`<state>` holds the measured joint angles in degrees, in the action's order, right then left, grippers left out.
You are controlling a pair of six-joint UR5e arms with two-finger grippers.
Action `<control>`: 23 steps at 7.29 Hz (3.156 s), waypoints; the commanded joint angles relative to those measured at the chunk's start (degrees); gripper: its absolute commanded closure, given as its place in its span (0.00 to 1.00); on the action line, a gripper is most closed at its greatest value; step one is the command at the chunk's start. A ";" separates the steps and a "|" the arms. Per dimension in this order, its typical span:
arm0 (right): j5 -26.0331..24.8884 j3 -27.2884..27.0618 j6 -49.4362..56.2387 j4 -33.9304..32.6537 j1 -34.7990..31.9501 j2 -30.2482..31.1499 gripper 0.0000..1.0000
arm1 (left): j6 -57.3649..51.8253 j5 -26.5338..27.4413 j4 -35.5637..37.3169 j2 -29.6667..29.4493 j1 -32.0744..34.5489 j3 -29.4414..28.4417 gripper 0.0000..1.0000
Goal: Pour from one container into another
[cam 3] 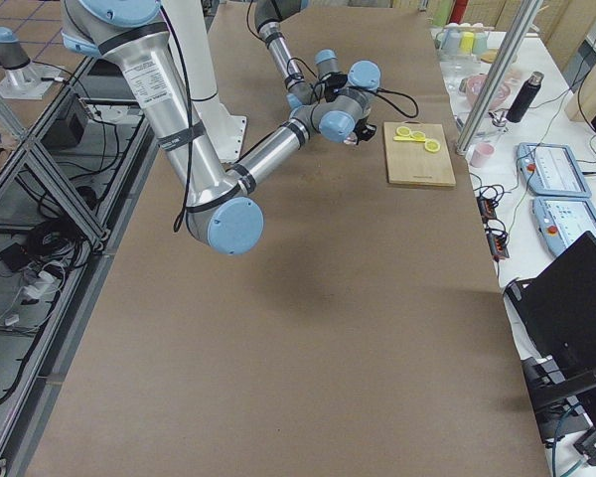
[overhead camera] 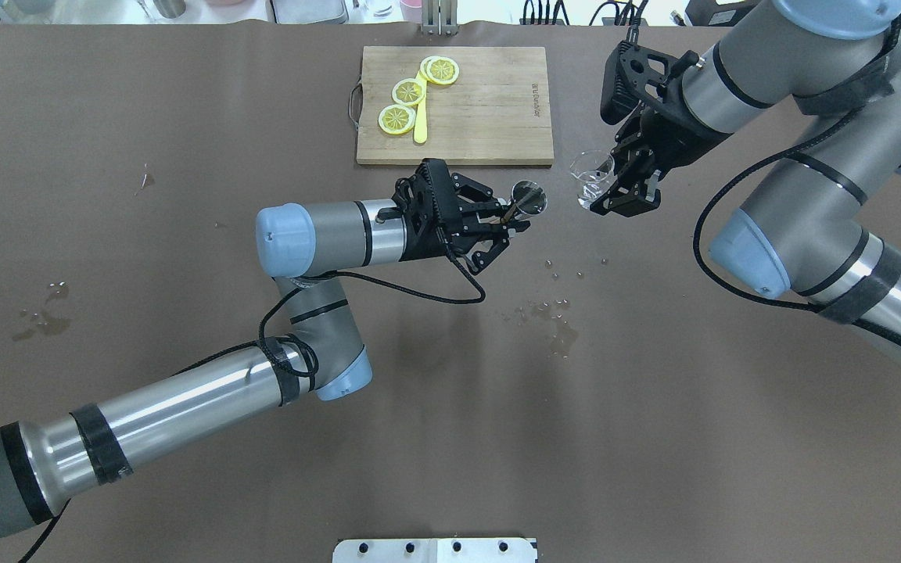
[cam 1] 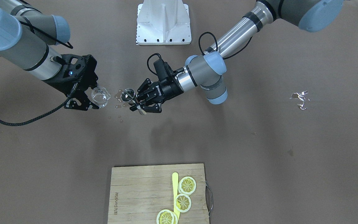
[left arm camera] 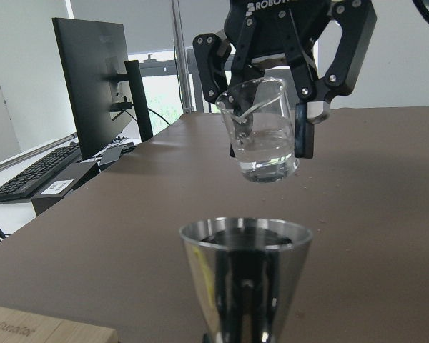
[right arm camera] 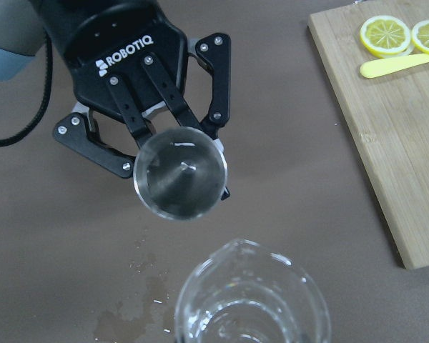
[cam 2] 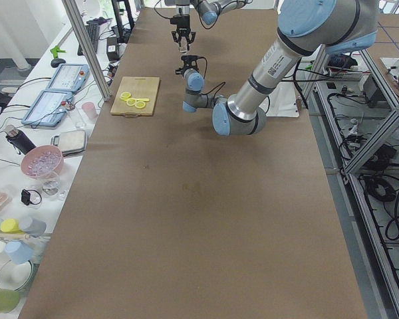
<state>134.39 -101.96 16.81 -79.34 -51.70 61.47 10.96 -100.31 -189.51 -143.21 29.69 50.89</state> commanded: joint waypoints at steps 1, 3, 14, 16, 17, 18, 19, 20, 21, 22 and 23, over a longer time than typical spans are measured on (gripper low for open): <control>-2.20 -2.45 3.91 -6.24 1.51 -0.56 1.00 | -0.15 0.46 -0.59 -0.41 -0.86 -0.26 1.00; -6.39 -8.04 7.60 -16.48 4.83 -0.82 1.00 | -0.15 0.81 -0.77 -0.41 -1.22 -0.26 1.00; -12.75 -5.79 15.01 -33.49 6.00 -8.90 1.00 | -0.15 2.13 -3.85 -0.32 -3.41 -0.18 1.00; -13.36 -5.88 15.53 -38.51 6.17 -11.37 1.00 | -0.15 2.31 -4.20 -0.32 -3.68 -0.18 1.00; -13.45 -5.88 15.97 -39.74 6.61 -11.81 1.00 | -0.15 2.83 -4.46 -0.23 -3.94 -0.18 1.00; -14.41 -5.88 16.50 -40.79 7.22 -11.98 1.00 | -0.15 2.83 -4.73 -0.23 -4.03 -0.26 1.00; -15.64 -5.80 18.24 -43.06 7.75 -12.86 1.00 | -0.15 2.83 -4.99 -0.23 -4.03 -0.26 1.00; -16.43 -5.80 19.30 -44.91 7.93 -13.56 1.00 | -0.15 2.83 -4.99 -0.14 -4.12 -0.18 1.00; -16.70 -5.71 20.44 -46.06 8.19 -14.00 1.00 | -0.15 2.83 -5.08 -0.14 -4.20 -0.26 1.00; -16.97 -5.97 20.54 -47.38 8.28 -14.27 1.00 | -0.15 2.83 -5.08 -0.14 -4.20 -0.26 1.00; -16.97 -5.97 20.72 -48.00 8.46 -14.45 1.00 | -0.15 2.83 -5.08 -0.14 -4.20 -0.26 1.00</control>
<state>117.60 -107.85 37.14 -126.16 -43.46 47.35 10.81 -97.47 -194.57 -143.35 25.51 50.64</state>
